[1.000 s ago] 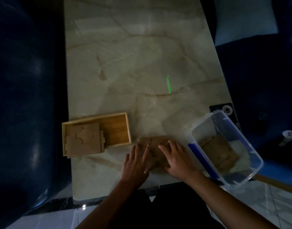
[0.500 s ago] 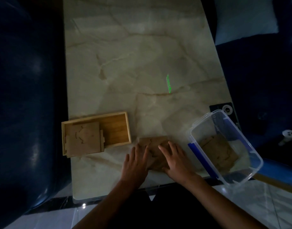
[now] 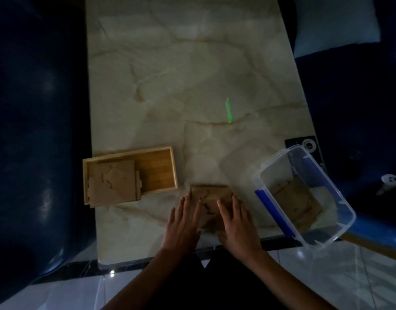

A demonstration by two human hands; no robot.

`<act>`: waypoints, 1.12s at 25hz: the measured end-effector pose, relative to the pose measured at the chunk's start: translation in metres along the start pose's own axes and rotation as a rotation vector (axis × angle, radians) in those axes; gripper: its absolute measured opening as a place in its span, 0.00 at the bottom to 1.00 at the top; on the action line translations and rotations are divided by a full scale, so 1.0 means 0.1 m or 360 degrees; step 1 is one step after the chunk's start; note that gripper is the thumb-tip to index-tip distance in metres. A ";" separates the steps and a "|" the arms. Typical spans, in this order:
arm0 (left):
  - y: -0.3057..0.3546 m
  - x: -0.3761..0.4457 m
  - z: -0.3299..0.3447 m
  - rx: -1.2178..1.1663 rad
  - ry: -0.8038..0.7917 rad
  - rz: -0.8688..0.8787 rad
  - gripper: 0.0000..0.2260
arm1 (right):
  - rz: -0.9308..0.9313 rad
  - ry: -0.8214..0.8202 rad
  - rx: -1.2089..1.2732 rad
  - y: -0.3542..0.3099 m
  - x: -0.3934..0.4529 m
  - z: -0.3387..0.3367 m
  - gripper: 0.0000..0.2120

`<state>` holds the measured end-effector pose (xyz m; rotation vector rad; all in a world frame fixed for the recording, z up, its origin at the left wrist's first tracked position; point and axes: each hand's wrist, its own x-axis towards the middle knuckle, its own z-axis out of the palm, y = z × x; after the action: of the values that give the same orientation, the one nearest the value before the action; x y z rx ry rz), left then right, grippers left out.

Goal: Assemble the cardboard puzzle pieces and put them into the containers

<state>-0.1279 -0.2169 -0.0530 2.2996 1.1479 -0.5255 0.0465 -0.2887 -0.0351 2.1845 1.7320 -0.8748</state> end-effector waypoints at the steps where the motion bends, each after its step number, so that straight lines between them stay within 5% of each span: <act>1: -0.01 0.00 0.00 -0.0014 -0.0001 0.0004 0.43 | 0.0016 0.0016 -0.0015 -0.01 -0.01 0.03 0.46; 17: -0.19 -0.01 -0.06 -0.0131 0.0129 -0.0014 0.53 | 0.0026 0.0073 0.0046 -0.01 -0.01 0.10 0.45; 28: -0.17 0.11 -0.15 0.0094 0.0181 0.0042 0.41 | -0.0092 0.0056 -0.0002 0.09 0.16 -0.01 0.47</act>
<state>-0.1339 -0.1925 -0.0516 2.4191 1.1672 -0.4286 0.0576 -0.2779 -0.0454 2.1717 1.8199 -0.8536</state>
